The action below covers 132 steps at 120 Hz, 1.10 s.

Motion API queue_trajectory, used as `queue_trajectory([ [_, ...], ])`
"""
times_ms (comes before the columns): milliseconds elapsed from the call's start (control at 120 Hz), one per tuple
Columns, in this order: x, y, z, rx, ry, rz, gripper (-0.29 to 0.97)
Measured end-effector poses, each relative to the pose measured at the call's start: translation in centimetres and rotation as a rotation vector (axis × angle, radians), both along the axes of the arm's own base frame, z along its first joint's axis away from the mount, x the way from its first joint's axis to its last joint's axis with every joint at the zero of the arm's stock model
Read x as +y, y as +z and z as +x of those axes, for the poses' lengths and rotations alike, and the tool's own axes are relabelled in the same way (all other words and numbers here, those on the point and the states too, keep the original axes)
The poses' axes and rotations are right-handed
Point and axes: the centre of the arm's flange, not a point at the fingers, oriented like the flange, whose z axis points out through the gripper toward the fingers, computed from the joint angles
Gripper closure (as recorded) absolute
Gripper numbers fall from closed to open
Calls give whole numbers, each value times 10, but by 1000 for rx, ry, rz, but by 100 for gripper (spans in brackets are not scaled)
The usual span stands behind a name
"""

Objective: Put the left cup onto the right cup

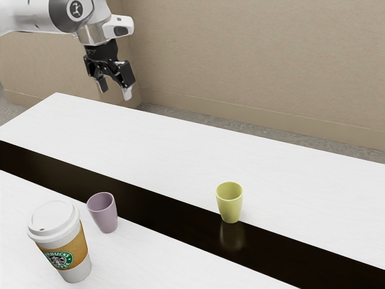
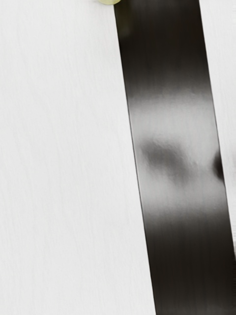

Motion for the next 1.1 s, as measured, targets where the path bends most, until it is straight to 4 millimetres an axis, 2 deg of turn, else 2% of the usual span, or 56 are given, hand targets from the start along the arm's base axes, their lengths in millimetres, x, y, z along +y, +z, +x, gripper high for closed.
queue_trajectory([
  [258,0,-2,-1,12,-2,-2,0],
  [417,1,-33,-24,86,0,-30,0],
  [683,6,-124,-84,177,50,-54,0],
  [808,-7,-159,-107,166,58,-58,0],
  [983,-12,-208,-124,140,93,-55,0],
  [1100,-12,-236,-122,134,115,-46,0],
])
